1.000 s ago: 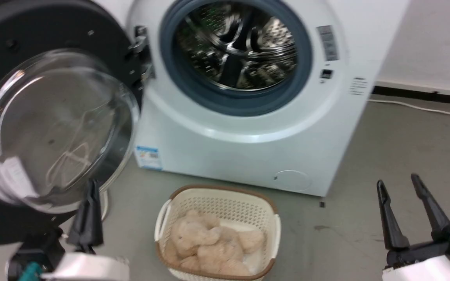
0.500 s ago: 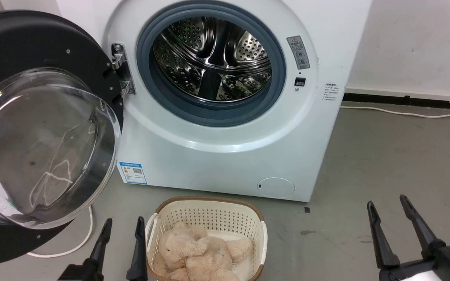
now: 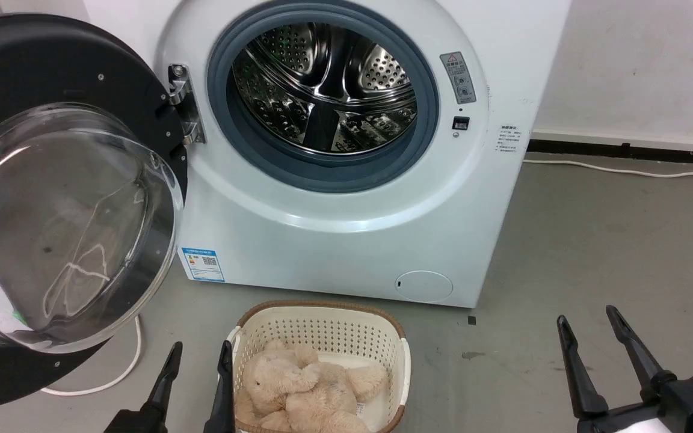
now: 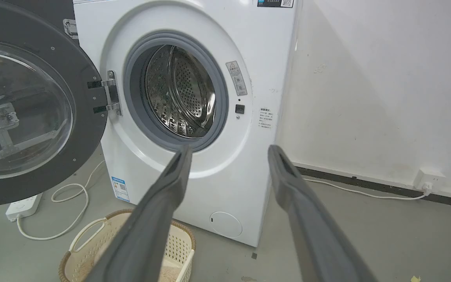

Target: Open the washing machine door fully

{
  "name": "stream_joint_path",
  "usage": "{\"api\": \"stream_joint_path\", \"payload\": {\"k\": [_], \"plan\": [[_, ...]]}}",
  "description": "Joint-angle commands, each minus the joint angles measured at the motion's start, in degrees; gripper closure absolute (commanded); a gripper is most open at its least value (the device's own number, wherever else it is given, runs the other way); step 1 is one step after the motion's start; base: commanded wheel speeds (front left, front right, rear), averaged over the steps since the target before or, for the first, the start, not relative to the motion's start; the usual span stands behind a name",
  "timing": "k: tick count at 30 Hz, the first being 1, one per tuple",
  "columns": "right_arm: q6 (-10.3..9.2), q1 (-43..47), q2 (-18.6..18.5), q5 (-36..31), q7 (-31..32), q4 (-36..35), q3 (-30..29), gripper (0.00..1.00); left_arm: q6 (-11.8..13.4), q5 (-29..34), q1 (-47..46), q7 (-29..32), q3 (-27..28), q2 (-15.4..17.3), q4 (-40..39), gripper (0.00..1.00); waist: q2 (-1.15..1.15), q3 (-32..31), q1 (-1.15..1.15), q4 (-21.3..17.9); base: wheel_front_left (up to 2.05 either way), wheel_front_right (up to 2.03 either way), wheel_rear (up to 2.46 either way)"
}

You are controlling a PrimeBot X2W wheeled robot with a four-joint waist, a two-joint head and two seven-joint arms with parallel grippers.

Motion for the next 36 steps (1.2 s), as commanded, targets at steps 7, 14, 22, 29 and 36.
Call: {"api": "stream_joint_path", "payload": {"k": [7, 14, 22, 29, 36], "plan": [[-0.05, 0.06, 0.43, 0.71, -0.29, 0.41, 0.24, 0.00, 0.23, 0.10, -0.63, -0.30, -0.17, 0.18, -0.19, 0.00, 0.00, 0.44, 0.00, -0.28, 0.00, 0.00, 0.00], [-0.05, 0.05, 0.46, 0.58, -0.25, 0.48, 0.11, 0.00, 0.20, -0.22, -1.07, -0.30, -0.25, 0.00, -0.40, 0.00, 0.00, 0.58, 0.00, -0.06, 0.00, 0.00, 0.00], [0.00, -0.18, 0.10, 0.31, 0.29, 0.39, 0.16, 1.00, -0.32, 0.41, -0.43, 0.38, 0.17, -0.22, -0.18, 1.00, 0.00, 0.65, 0.00, -0.07, 0.00, 0.00, 0.00], [0.00, -0.55, 0.12, 0.16, 0.96, 0.60, 0.29, 1.00, -0.76, 1.41, -0.88, 1.20, 0.87, -0.71, -0.03, 1.00, 0.00, 0.80, 0.00, -0.19, 0.00, 0.00, 0.00], [-0.01, -0.92, 0.14, 0.01, 1.63, 0.81, 0.42, 1.00, -1.21, 2.41, -1.33, 2.02, 1.57, -1.20, 0.12, 1.00, 0.00, 0.96, 0.00, -0.30, 0.00, 0.00, 0.00]]}}
